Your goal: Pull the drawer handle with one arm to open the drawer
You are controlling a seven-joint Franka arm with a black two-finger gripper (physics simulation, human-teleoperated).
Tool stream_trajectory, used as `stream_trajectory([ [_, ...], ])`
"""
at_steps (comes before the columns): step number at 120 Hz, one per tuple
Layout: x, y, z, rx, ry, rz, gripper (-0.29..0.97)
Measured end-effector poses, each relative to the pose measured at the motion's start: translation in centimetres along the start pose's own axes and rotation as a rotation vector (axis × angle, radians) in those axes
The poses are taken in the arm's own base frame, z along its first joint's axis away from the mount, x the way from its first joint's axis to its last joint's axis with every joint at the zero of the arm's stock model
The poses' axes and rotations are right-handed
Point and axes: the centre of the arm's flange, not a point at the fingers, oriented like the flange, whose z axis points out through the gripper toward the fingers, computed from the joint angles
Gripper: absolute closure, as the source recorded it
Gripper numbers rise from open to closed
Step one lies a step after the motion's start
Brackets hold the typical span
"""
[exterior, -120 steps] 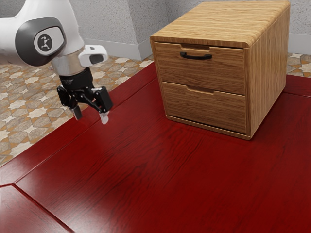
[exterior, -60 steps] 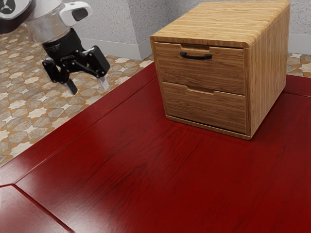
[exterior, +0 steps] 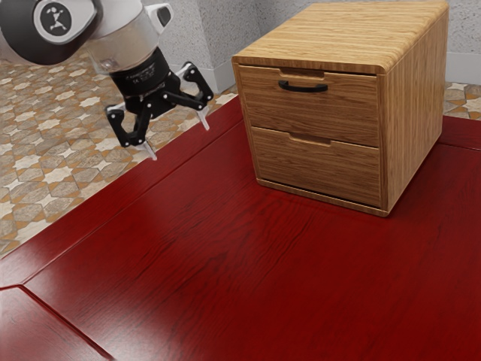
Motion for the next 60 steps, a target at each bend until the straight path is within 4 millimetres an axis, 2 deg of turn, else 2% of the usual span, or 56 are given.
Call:
stream_trajectory([
  [12,1.0,1.1,1.5,-0.021,-0.004,-0.101,0.00],
  [39,2.4,3.0,2.4,-0.117,0.023,-0.268,0.00],
  [48,1.6,4.1,2.6,-0.149,0.028,-0.289,0.00],
  [60,-0.9,5.8,2.3,-0.189,0.022,-0.285,0.00],
])
